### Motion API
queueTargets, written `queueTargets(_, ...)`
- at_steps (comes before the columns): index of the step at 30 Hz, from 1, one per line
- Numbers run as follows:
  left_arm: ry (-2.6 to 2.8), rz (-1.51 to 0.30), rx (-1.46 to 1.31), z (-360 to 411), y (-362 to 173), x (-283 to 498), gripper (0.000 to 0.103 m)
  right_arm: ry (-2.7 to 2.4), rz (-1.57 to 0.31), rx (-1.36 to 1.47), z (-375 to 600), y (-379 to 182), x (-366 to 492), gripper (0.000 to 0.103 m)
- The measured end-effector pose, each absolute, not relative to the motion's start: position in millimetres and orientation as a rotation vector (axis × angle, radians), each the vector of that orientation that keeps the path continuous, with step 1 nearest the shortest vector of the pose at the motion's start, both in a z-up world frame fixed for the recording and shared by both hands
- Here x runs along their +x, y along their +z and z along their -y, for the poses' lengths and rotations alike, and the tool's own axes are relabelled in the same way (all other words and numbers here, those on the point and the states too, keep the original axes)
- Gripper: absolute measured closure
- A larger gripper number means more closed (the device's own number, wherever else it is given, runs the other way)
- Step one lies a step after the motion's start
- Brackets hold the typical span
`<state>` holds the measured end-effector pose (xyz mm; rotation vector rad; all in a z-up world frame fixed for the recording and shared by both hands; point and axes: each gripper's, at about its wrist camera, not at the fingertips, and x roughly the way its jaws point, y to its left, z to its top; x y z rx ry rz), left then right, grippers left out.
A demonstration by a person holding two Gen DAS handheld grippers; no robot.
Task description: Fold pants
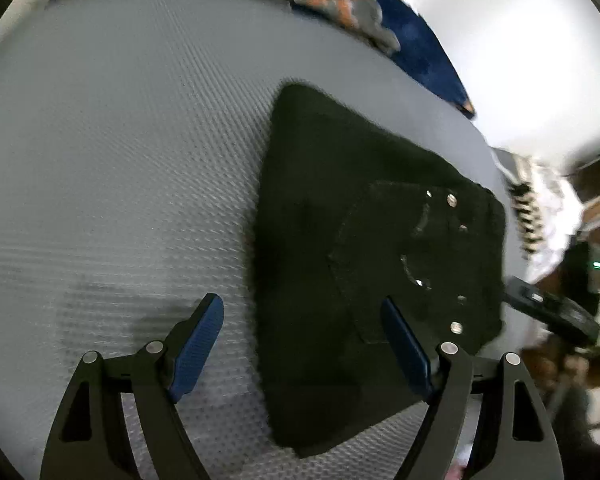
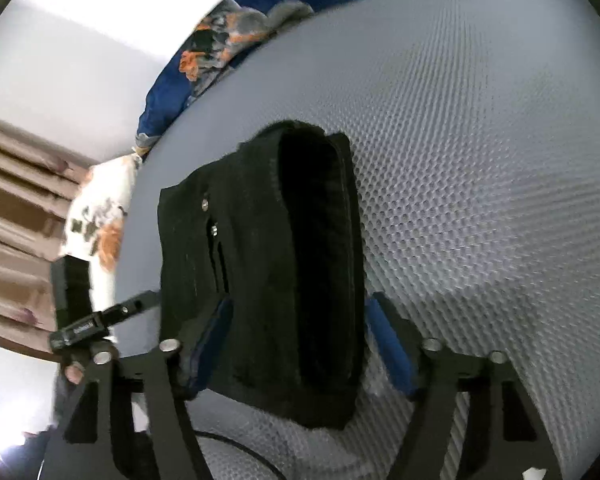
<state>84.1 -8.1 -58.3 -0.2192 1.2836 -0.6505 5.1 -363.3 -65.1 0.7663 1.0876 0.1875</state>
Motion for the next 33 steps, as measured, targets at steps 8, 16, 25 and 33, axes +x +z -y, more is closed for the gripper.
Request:
queueTargets(8, -0.787, -1.321, -0.291, 25, -69, 97, 0.022, 0.348, -1.061, 0.921, 376, -100, 18, 0.052)
queueTargets(16, -0.789, -1.259, -0.248, 48, -64, 108, 0.043, 0.384, -1.026, 0.978, 367, -105, 34, 0.075)
queueTargets(25, -0.694, -1.141, -0.264, 24, -31, 123, 0.088, 0.379, -0.983, 0.886, 340, -51, 70, 0.078)
queueTargets(33, -0.610, -1.026, -0.233, -1, 11, 187, 0.088, 0.426, -0.936, 0.800, 325, -27, 169, 0.079)
